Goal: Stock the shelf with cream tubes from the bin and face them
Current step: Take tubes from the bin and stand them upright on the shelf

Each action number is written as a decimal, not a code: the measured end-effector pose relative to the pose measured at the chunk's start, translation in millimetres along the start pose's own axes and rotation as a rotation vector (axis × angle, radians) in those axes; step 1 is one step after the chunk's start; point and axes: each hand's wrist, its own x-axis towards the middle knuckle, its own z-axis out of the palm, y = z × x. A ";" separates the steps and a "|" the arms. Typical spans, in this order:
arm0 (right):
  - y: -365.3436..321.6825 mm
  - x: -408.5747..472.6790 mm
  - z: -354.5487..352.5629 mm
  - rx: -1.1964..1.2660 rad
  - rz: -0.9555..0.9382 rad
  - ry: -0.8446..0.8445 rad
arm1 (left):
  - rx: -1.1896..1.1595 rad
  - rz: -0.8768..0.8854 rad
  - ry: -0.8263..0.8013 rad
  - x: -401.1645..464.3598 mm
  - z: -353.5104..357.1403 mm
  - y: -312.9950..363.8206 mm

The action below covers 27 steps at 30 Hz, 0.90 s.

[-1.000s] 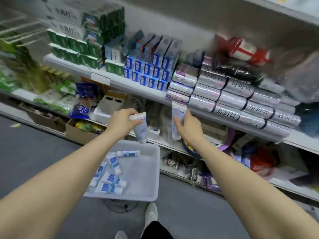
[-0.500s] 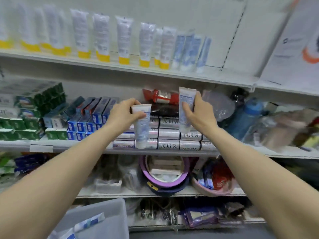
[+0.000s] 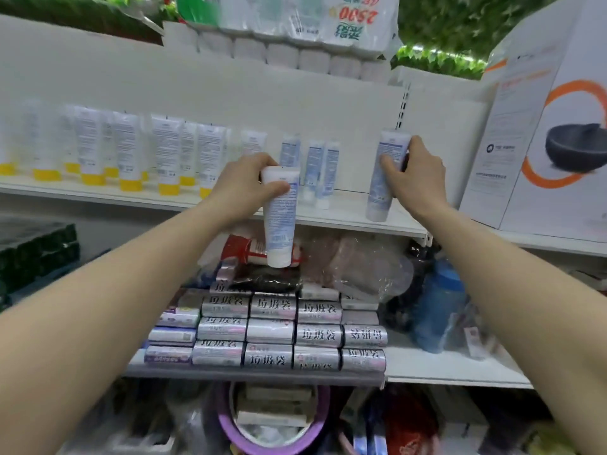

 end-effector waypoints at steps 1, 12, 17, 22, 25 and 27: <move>6.6 10.7 3.4 0.006 0.031 -0.012 | 0.010 -0.004 0.004 9.2 3.4 6.8; 54.8 79.1 82.7 0.008 0.098 -0.241 | -0.041 -0.066 0.108 68.7 39.1 27.6; 60.5 97.4 115.2 0.054 0.057 -0.249 | -0.038 -0.093 0.141 79.2 45.9 18.5; 64.5 113.7 140.6 0.088 0.041 -0.265 | -0.067 -0.123 0.151 86.6 49.4 11.6; 65.1 120.2 150.5 0.084 0.033 -0.281 | -0.080 -0.133 0.142 90.3 51.4 9.4; 65.0 123.1 153.6 0.085 0.036 -0.294 | -0.085 -0.136 0.131 92.8 53.2 8.5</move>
